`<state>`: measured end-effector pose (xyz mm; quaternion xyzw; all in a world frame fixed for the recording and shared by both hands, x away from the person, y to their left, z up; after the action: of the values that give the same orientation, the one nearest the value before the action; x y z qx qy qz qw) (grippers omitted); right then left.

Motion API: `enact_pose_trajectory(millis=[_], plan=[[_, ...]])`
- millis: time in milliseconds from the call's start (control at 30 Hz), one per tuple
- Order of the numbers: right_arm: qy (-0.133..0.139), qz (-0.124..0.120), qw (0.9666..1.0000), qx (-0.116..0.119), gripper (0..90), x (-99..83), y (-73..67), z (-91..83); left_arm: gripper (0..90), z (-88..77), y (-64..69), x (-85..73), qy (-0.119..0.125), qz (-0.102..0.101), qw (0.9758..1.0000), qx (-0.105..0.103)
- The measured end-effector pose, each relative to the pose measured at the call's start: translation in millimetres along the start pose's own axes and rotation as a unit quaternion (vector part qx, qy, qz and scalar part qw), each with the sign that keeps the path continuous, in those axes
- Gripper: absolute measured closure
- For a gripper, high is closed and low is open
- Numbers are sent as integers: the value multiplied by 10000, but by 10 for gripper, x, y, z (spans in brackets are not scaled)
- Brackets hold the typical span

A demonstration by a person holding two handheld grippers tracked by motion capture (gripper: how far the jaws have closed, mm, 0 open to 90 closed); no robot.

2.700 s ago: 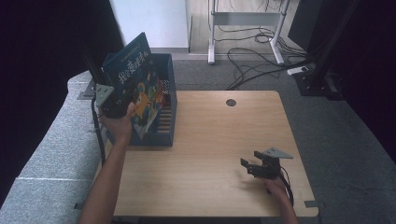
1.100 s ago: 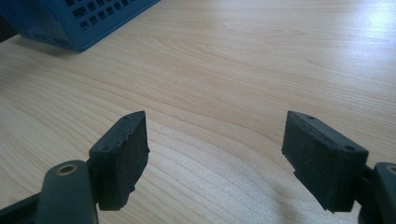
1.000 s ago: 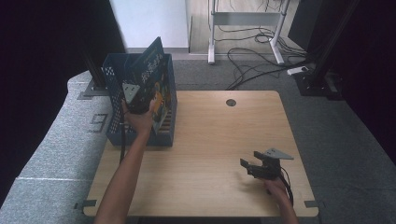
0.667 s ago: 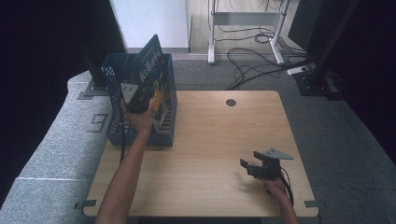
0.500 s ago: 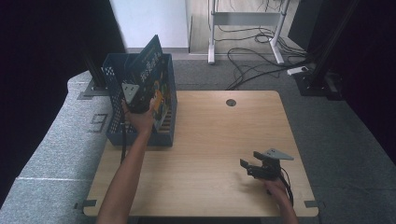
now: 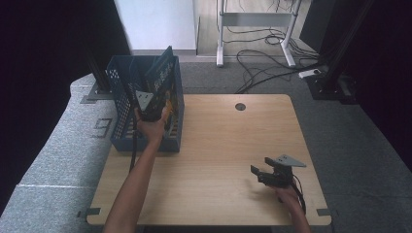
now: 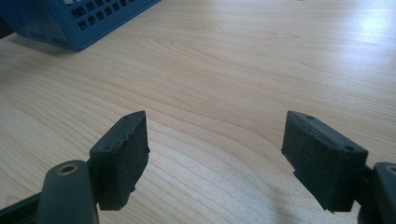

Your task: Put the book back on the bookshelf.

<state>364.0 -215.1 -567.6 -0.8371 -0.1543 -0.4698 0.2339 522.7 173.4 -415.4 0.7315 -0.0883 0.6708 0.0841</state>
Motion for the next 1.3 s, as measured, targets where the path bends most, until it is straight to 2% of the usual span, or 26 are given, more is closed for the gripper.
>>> enact_pose_trajectory(millis=[200,333,667,1000,1300], plan=[[-11,-4,10000,3,223,-4,-5,-2,816,11,45,-84,-81,157,9998,-53],[1,-21,10000,28,223,-1,-19,-5,812,9,51,-155,-115,118,9999,-54],[-12,-10,10000,21,223,-14,-8,-25,768,-52,151,-175,-146,308,9993,-177],[-30,9,10000,48,223,-26,-11,-36,702,-128,178,-190,-156,311,9988,-335],[-121,12,9999,86,222,-46,-23,-15,696,-199,176,-246,-129,374,9985,-374]])
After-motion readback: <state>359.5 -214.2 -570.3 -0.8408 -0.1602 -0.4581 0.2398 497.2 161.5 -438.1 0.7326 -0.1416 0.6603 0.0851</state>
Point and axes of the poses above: each handheld gripper's, and its own axes: z roughly forward along the jaws, x roughly out of its top, y roughly to its right, the point moved 6 cm from there along z, roughly forward along the jaws, and after that the axes turned 4 degrees about z, right-handed, at the moved point
